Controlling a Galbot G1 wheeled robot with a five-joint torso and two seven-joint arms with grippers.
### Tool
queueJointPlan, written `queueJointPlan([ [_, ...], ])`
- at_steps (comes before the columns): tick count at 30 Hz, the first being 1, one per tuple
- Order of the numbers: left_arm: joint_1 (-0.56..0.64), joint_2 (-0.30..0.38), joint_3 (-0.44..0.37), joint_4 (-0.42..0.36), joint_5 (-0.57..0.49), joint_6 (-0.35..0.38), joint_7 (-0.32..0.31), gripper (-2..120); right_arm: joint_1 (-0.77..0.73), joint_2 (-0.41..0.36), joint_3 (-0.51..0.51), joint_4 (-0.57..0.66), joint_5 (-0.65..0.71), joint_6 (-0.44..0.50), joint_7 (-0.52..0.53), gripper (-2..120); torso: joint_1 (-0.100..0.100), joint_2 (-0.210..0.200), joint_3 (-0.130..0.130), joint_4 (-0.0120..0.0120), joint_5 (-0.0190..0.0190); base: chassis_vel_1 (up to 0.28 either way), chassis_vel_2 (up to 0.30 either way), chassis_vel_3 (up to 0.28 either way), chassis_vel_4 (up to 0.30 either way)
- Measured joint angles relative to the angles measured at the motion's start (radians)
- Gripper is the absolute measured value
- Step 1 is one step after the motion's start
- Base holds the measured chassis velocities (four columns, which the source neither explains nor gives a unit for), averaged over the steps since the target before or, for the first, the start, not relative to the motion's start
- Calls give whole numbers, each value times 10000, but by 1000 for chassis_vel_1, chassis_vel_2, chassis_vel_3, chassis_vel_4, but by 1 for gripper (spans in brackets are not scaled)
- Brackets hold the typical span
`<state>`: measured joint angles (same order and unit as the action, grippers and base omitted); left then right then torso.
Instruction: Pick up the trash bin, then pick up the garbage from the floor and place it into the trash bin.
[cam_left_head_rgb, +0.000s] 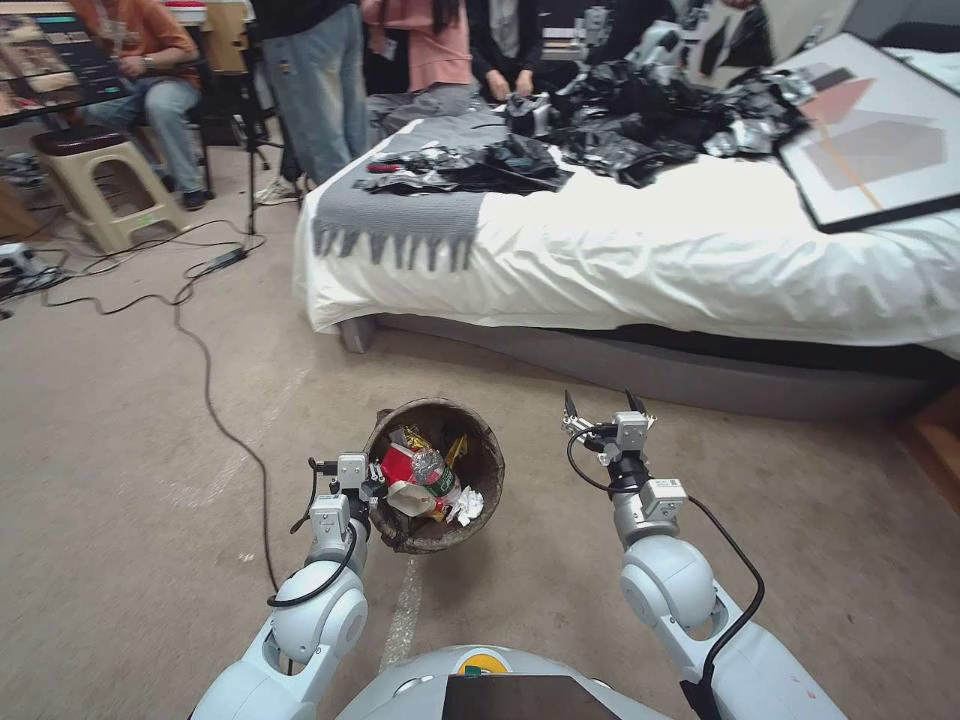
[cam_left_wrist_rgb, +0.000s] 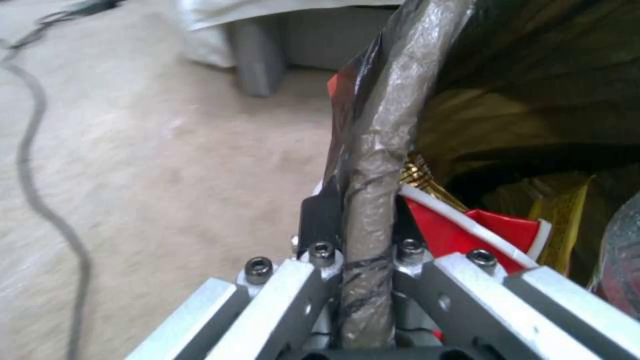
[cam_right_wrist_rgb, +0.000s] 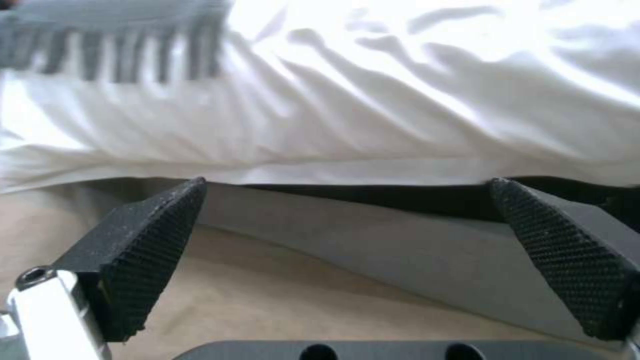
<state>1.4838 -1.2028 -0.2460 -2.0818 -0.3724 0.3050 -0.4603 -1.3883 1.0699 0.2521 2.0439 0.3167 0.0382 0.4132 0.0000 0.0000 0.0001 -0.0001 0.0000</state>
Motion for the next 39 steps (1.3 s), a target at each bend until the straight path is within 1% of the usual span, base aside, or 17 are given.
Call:
queueJointPlan([
  [10,59,-35,-38,-63,56,-4,21,0,-66,287,6,-3,-59,1,-6,100,-1,0,0,3,0,125,119,119,128],
  [19,51,-128,-39,-68,127,-6,45,0,-68,295,-20,15,-66,4,-10,100,-1,0,-1,1,-1,133,126,123,131],
  [22,52,-129,-44,-68,136,-9,47,0,-46,351,-52,14,-68,4,-11,100,-1,0,-1,4,0,128,125,123,132],
  [25,14,-122,-58,-41,135,-14,56,0,8,376,-97,-33,-68,1,-11,100,-1,0,-1,-1,0,105,114,107,127],
  [32,-2,-126,-59,-35,134,-15,60,0,55,383,-119,-53,-56,-7,-11,100,-1,0,-1,3,0,123,118,123,124],
  [39,-18,-120,-70,-34,141,-18,69,0,83,389,-140,-54,-34,-20,-12,100,-1,0,-1,1,0,114,123,115,130],
])
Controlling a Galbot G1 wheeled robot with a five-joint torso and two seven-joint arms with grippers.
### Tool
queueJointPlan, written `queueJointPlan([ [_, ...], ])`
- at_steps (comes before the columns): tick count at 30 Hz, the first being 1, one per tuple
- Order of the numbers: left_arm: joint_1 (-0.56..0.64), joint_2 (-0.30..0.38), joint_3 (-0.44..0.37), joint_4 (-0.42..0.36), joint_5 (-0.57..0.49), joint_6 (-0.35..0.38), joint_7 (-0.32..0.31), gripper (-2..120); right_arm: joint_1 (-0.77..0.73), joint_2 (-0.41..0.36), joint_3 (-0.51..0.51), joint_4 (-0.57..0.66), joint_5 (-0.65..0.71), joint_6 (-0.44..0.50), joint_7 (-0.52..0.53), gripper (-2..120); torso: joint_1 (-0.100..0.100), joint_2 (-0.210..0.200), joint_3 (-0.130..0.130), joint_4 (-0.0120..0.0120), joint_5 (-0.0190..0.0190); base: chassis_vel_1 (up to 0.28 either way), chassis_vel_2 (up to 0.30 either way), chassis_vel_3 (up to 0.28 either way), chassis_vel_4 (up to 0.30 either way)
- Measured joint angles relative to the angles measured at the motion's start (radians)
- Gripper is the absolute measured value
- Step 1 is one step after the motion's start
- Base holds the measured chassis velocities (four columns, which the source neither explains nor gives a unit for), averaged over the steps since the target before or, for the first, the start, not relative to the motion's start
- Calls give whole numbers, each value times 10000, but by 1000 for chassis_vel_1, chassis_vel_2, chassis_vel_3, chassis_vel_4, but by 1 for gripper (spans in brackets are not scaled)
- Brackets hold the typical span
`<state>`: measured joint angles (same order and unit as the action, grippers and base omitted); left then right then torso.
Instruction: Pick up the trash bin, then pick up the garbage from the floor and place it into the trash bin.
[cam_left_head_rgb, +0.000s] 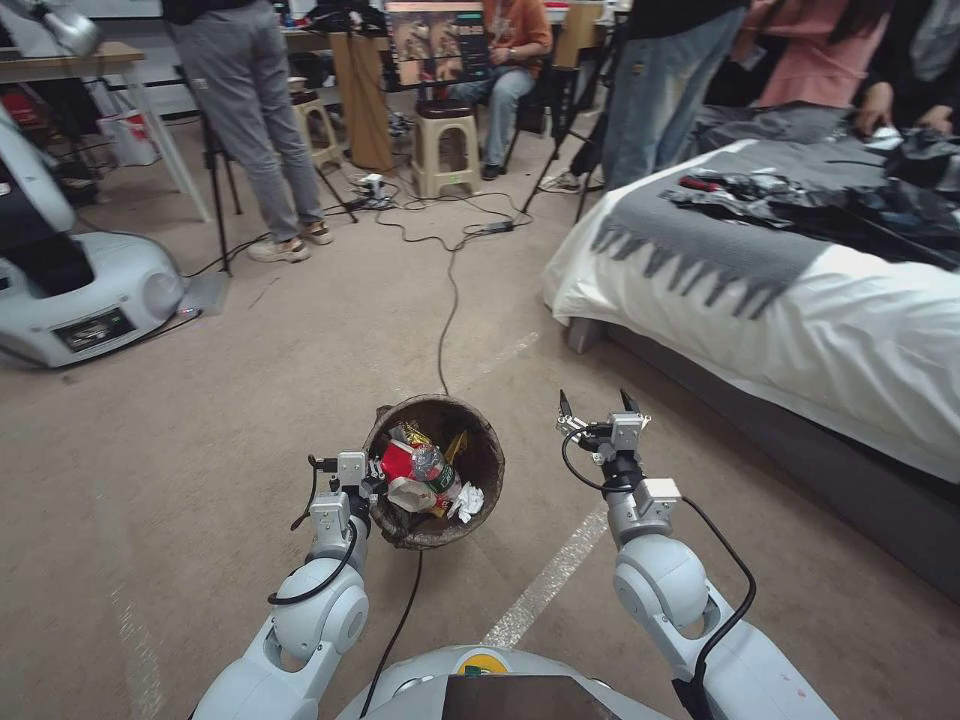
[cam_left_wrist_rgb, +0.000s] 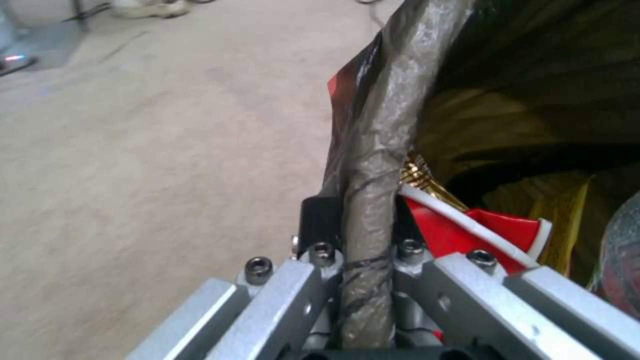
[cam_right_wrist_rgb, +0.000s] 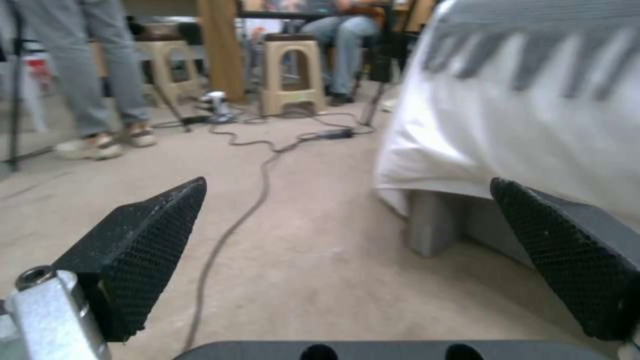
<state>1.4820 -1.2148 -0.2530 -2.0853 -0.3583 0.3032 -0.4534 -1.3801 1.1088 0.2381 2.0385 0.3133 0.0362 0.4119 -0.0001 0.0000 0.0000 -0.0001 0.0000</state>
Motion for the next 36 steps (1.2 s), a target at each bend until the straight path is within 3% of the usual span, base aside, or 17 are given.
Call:
queueJointPlan([
  [36,12,14,-34,-53,92,-1,8,0,95,97,-105,-68,45,-27,15,100,1,0,0,2,0,125,126,122,123],
])
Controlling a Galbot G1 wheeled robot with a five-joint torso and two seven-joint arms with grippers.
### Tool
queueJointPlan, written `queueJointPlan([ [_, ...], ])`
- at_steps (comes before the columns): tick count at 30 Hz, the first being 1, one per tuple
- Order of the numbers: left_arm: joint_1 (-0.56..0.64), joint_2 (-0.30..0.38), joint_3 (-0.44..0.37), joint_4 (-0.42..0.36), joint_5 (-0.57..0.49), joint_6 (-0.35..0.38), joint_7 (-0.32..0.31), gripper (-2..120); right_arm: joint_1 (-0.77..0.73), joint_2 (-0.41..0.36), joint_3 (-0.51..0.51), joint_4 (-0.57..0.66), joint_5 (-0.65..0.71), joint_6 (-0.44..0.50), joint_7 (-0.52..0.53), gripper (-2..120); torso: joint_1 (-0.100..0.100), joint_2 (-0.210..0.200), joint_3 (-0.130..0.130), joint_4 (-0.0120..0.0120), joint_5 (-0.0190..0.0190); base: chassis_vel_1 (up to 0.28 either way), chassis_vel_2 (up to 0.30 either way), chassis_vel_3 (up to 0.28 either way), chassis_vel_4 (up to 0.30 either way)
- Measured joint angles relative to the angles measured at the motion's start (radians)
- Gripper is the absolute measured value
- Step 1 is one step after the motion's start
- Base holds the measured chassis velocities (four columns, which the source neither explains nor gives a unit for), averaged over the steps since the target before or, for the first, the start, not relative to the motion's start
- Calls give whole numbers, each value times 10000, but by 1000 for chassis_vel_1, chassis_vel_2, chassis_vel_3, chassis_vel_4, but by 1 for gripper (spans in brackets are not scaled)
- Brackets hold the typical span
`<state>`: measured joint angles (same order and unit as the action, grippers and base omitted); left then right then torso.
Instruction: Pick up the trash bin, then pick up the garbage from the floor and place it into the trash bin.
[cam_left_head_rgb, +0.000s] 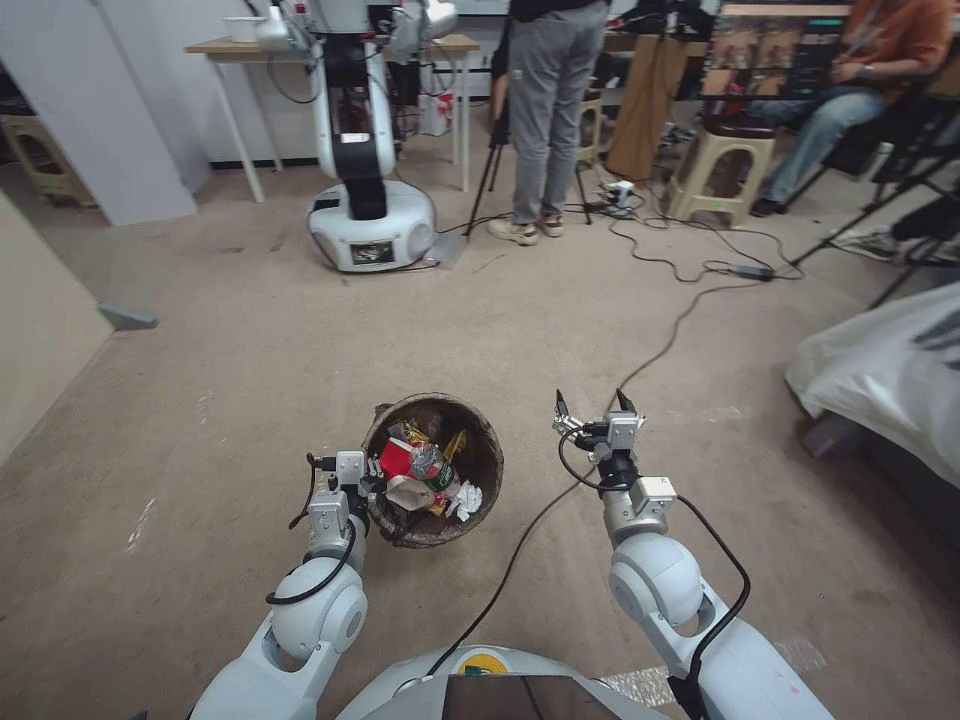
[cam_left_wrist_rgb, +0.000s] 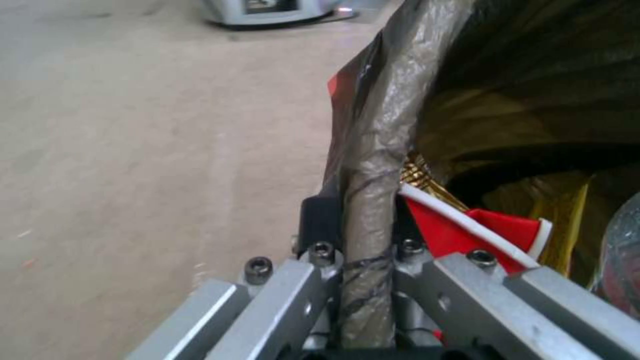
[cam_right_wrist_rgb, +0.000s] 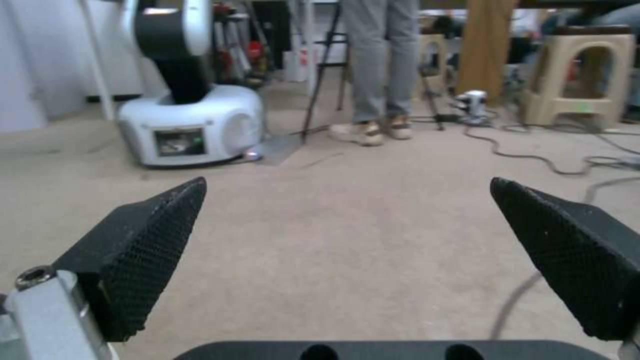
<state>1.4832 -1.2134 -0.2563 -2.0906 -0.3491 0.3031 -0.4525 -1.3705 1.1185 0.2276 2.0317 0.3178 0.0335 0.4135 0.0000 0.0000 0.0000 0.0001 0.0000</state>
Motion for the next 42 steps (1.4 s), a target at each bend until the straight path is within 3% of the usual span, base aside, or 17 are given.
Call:
queueJointPlan([
  [19,9,26,-48,-252,169,50,-32,0,79,176,13,-83,24,-20,40,100,0,0,0,-1,-1,23,22,26,23],
  [23,-167,225,41,-521,-272,468,-38,0,74,118,52,-86,35,-24,52,100,0,0,0,-1,0,0,0,0,0],
  [27,-558,536,228,-739,-1359,1248,-246,0,72,67,82,-86,37,-27,72,100,0,0,0,-2,0,0,0,0,0],
  [29,-1029,762,352,-861,-2824,2118,-680,0,61,58,129,-86,39,-30,89,100,0,0,0,0,0,0,0,0,0],
  [30,-1029,762,352,-861,-2824,2118,-680,0,61,58,129,-86,39,-30,89,100,0,0,0,0,0,0,0,0,0],
  [32,-1488,909,475,-876,-4269,2738,-1190,0,23,58,186,-81,38,-30,100,100,0,0,0,-2,-1,0,0,0,0],
  [38,-2181,1008,661,-604,-5893,3157,-1866,0,-40,108,285,-47,14,-30,113,100,0,0,0,-2,0,0,0,0,0],
  [40,-2580,1015,748,-372,-6915,3369,-2264,0,-58,188,321,-47,-3,-30,122,100,0,0,1,0,-1,0,0,0,0],
  [42,-2595,1015,751,-360,-6947,3375,-2277,0,-58,192,321,-47,-3,-30,122,100,0,0,1,-1,-1,0,0,0,0],
])
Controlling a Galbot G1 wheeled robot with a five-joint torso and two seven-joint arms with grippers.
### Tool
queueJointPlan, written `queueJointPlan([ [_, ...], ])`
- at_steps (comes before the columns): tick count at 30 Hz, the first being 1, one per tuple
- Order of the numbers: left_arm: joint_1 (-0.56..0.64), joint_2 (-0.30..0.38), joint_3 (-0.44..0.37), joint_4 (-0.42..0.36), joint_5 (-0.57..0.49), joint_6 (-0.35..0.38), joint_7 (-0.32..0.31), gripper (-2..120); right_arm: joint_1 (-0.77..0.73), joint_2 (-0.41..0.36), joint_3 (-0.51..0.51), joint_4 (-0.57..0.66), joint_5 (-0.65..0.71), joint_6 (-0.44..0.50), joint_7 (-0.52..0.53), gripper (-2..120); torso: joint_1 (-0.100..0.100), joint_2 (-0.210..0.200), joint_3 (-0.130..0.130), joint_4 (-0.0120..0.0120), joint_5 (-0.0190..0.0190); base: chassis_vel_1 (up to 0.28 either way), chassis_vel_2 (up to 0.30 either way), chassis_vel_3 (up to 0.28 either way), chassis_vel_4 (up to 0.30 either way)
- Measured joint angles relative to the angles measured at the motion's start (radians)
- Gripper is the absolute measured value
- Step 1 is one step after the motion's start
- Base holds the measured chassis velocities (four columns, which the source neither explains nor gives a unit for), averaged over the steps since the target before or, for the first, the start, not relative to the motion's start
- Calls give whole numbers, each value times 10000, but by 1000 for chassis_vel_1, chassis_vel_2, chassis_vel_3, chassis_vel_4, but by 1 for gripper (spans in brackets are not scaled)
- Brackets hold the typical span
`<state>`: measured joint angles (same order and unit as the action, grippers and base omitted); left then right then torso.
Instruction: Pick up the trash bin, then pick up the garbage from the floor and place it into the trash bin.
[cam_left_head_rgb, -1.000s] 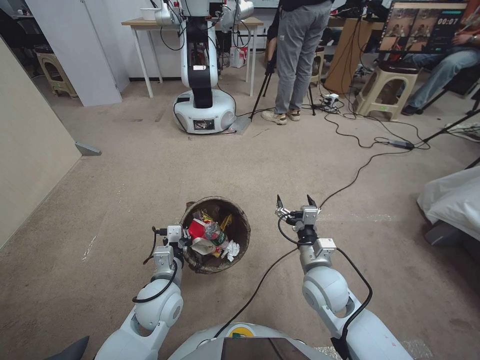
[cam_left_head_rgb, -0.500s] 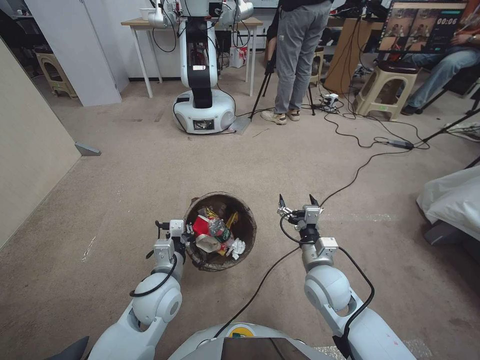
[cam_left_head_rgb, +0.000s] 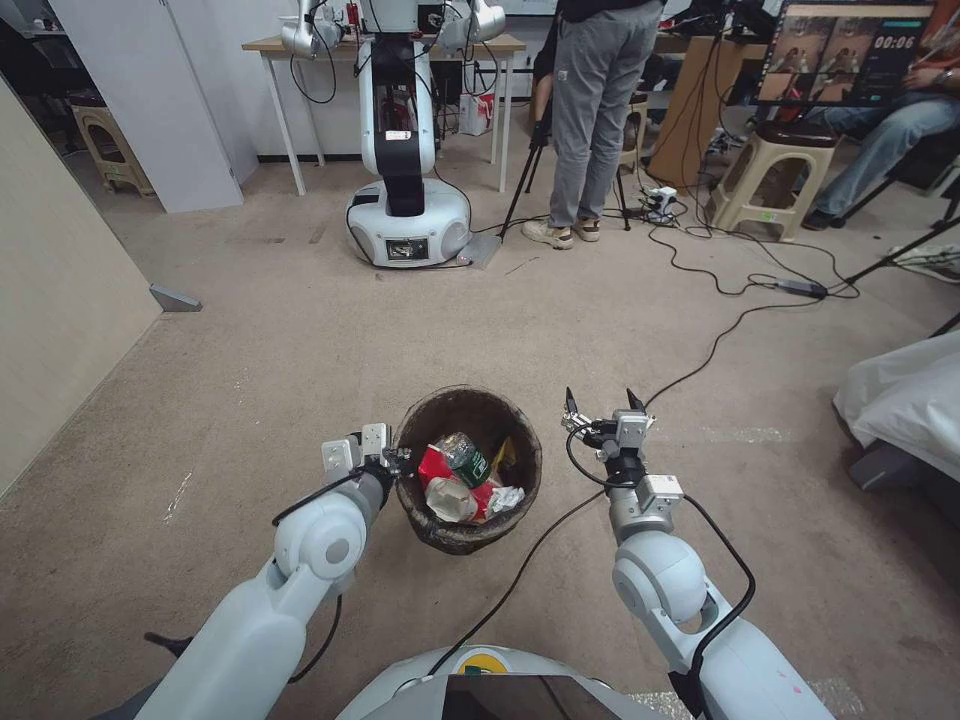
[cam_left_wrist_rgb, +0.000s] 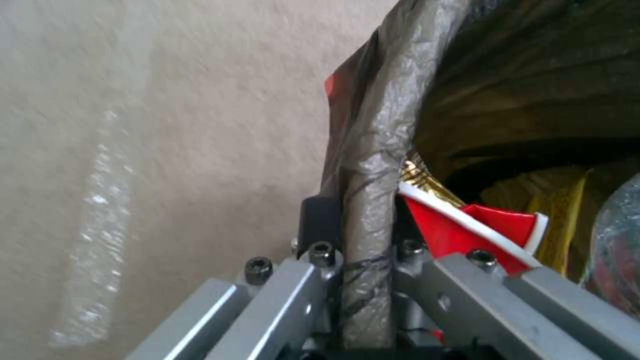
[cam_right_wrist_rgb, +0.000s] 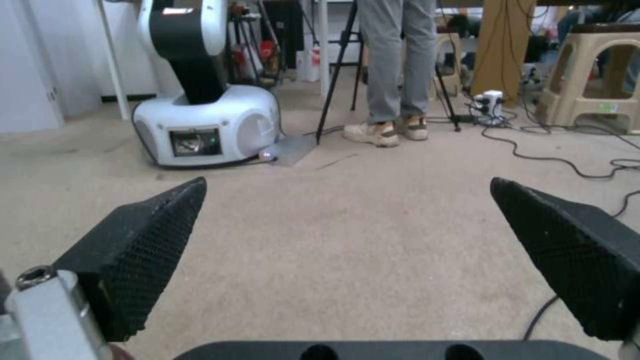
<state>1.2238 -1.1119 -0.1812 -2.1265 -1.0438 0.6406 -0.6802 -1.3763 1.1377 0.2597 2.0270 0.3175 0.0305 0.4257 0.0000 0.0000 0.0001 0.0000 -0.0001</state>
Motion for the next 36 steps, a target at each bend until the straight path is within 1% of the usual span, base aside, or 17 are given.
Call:
queueJointPlan([
  [1,-259,-3,72,232,-634,107,-243,0,-15,86,17,15,-17,0,6,100,0,0,0,-1,2,0,0,0,0],
  [2,-387,-11,124,374,-946,155,-362,0,-22,132,27,30,-24,0,10,100,0,0,0,0,1,0,0,0,0],
  [4,-462,-19,162,469,-1086,175,-409,0,-25,161,33,35,-30,0,11,100,0,0,0,0,0,0,0,0,0],
  [5,-603,-36,229,695,-1311,197,-490,0,-39,221,46,52,-44,0,13,100,0,0,0,-1,1,0,0,0,0],
  [11,-837,-130,324,1174,-1614,219,-553,0,-103,332,119,120,-70,1,14,100,0,0,0,-1,0,0,0,0,0],
  [19,-955,-237,426,1695,-1490,216,-474,0,-108,365,140,123,-79,10,14,100,0,0,0,1,1,0,0,0,0],
  [29,-1128,-355,510,2545,-1018,119,-178,0,-89,424,111,110,-85,21,14,100,0,1,-2,2,6,0,0,0,0],
  [36,-1198,-395,527,2815,-902,93,-85,0,-89,482,83,98,-95,24,14,100,-1,2,-4,0,8,0,0,0,0],
])
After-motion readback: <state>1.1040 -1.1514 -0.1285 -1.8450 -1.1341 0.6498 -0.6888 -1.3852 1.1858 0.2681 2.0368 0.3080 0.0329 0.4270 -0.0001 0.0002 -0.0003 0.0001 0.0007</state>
